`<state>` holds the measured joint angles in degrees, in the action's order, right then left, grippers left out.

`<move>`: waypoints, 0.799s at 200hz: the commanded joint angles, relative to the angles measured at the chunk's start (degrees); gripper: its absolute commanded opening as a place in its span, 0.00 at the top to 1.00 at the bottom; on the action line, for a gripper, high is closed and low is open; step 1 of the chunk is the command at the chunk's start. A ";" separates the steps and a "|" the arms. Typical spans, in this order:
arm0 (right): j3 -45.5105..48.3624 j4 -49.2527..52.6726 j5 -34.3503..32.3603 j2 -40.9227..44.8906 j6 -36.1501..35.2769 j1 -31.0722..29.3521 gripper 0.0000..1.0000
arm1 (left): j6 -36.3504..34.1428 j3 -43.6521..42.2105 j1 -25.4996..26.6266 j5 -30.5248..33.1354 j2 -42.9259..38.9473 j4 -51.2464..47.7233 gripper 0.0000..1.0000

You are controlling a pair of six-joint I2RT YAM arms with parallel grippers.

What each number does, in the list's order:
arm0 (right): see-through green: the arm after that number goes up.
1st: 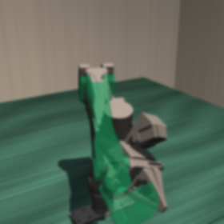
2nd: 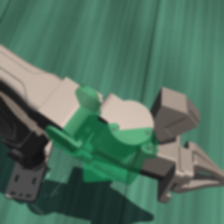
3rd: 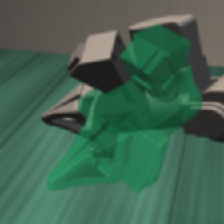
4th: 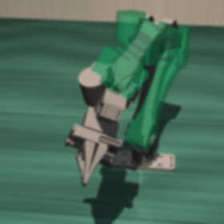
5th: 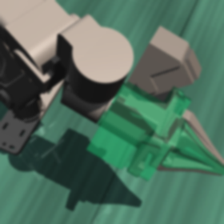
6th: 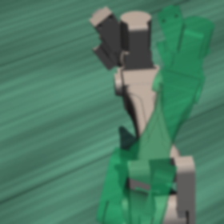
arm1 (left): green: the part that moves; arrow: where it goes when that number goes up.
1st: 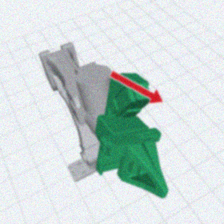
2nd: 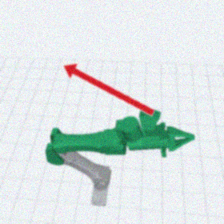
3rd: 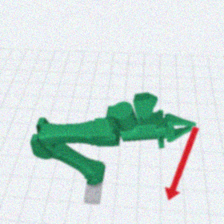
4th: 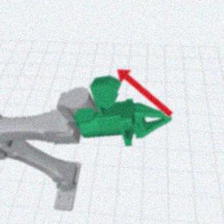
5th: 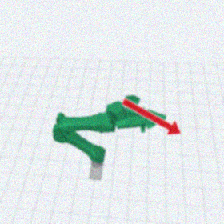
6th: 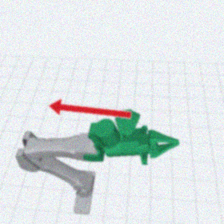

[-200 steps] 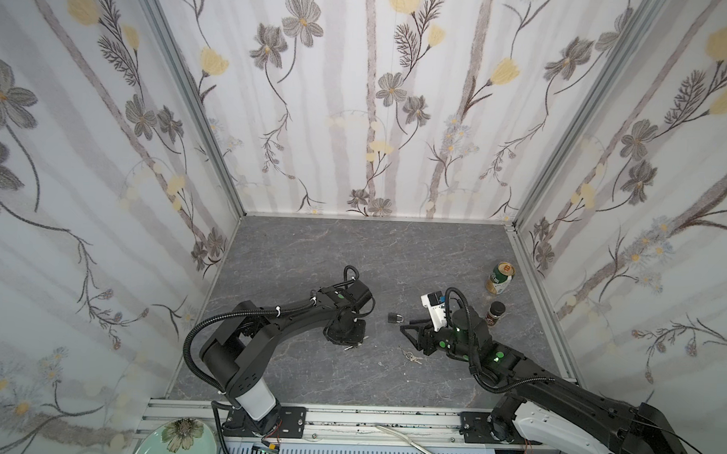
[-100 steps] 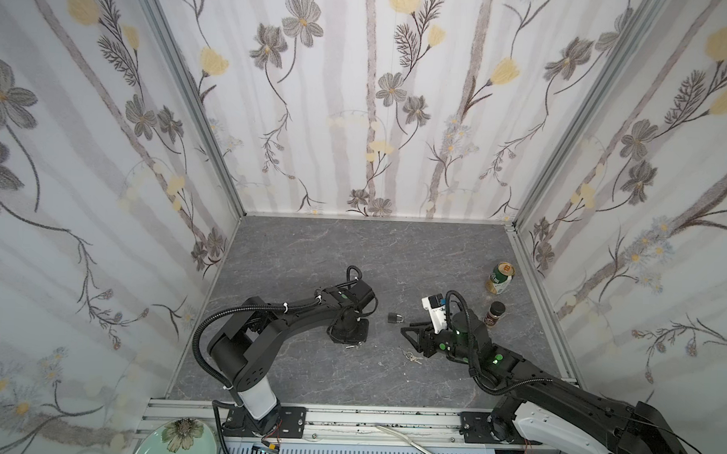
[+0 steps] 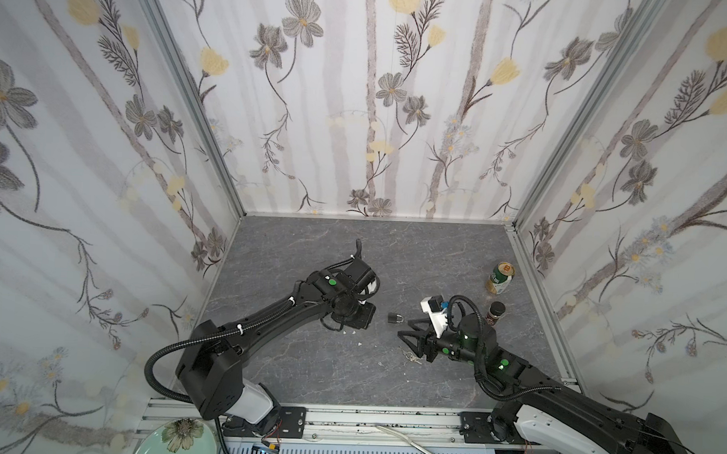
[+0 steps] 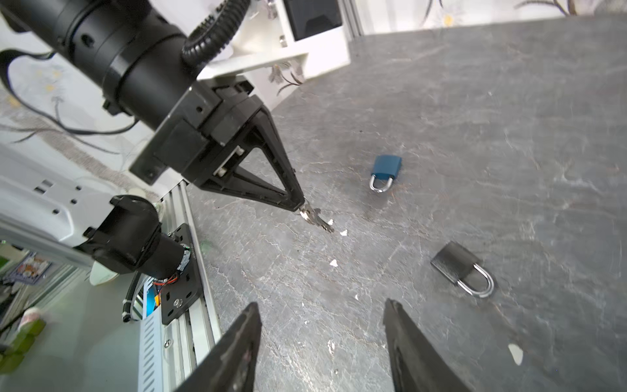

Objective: Unlock with the key
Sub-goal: 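Lift the keys with the left gripper toward the right gripper while the right gripper approaches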

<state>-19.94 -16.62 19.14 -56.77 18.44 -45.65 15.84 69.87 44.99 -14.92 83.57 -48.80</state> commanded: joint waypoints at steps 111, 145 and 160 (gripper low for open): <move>-11.01 3.58 12.45 -7.57 -16.35 -4.38 0.36 | -11.19 10.20 7.43 -8.28 -3.33 -10.22 1.00; -14.14 5.66 14.85 -10.23 -17.42 -5.33 0.39 | -11.36 10.55 7.74 -8.03 -3.22 -10.45 1.00; -15.19 6.87 15.47 -11.50 -18.01 -5.68 0.41 | -11.37 10.65 7.83 -8.07 -3.39 -10.31 1.00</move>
<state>-33.43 -11.79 31.79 -66.74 2.87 -50.94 5.63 79.92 52.66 -22.57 80.49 -58.50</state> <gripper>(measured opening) 0.602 0.049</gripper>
